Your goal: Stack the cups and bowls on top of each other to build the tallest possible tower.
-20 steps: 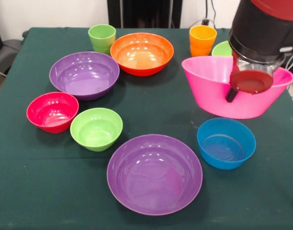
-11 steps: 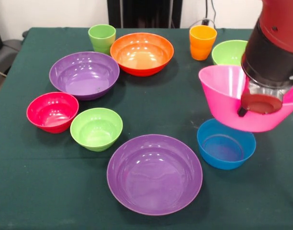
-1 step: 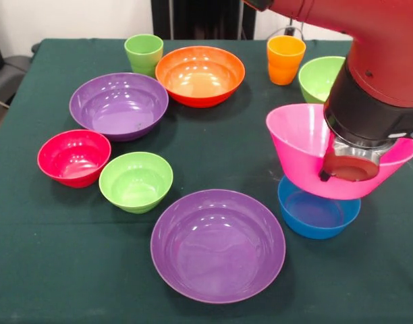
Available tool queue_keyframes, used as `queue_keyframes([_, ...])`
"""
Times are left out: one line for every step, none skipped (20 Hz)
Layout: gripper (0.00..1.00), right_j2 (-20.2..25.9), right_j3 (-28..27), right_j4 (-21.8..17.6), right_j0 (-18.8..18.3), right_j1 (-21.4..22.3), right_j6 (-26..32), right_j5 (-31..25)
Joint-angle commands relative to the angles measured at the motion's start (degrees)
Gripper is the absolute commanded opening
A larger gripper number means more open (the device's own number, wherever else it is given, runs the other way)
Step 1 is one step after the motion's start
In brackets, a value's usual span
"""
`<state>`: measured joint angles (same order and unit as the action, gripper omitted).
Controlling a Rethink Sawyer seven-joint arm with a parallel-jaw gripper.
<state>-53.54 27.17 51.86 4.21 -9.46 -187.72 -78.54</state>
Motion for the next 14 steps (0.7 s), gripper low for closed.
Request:
queue_keyframes([0.00, 4.7, 3.9, -2.0, -0.6, 5.1, -5.0, -4.7])
queue_keyframes([0.00, 4.7, 4.5, -2.4, -0.7, 5.6, -4.6, -5.0])
queue_keyframes([0.00, 4.9, 5.1, -2.5, -0.8, 6.0, -4.4, -5.3])
queue_keyframes([0.00, 4.7, 4.9, -2.6, -1.1, 6.1, -4.4, -5.9])
queue_keyframes([0.00, 4.9, 5.0, -2.5, -1.3, 6.2, -4.3, -6.0])
queue_keyframes([0.00, 5.0, 4.9, -2.3, -1.7, 6.1, -4.2, -6.0])
queue_keyframes([0.00, 5.1, 4.5, -2.1, -2.0, 5.8, -4.4, -6.0])
queue_keyframes([0.00, 4.7, 3.9, -2.1, -2.4, 5.6, -4.7, -6.4])
queue_keyframes([0.00, 4.6, 3.6, -2.1, -2.6, 5.1, -4.9, -6.1])
queue_keyframes([0.00, 4.3, 3.1, -1.9, -2.6, 4.5, -5.7, -5.9])
queue_keyframes([0.00, 4.3, 3.1, -2.0, -2.6, 4.0, -5.8, -5.1])
queue_keyframes([0.00, 4.5, 3.1, -2.0, -2.7, 3.7, -5.9, -4.8])
queue_keyframes([0.00, 4.6, 2.9, -1.9, -2.9, 3.5, -5.8, -4.7])
queue_keyframes([0.00, 4.5, 2.3, -1.7, -3.2, 3.2, -6.0, -4.8])
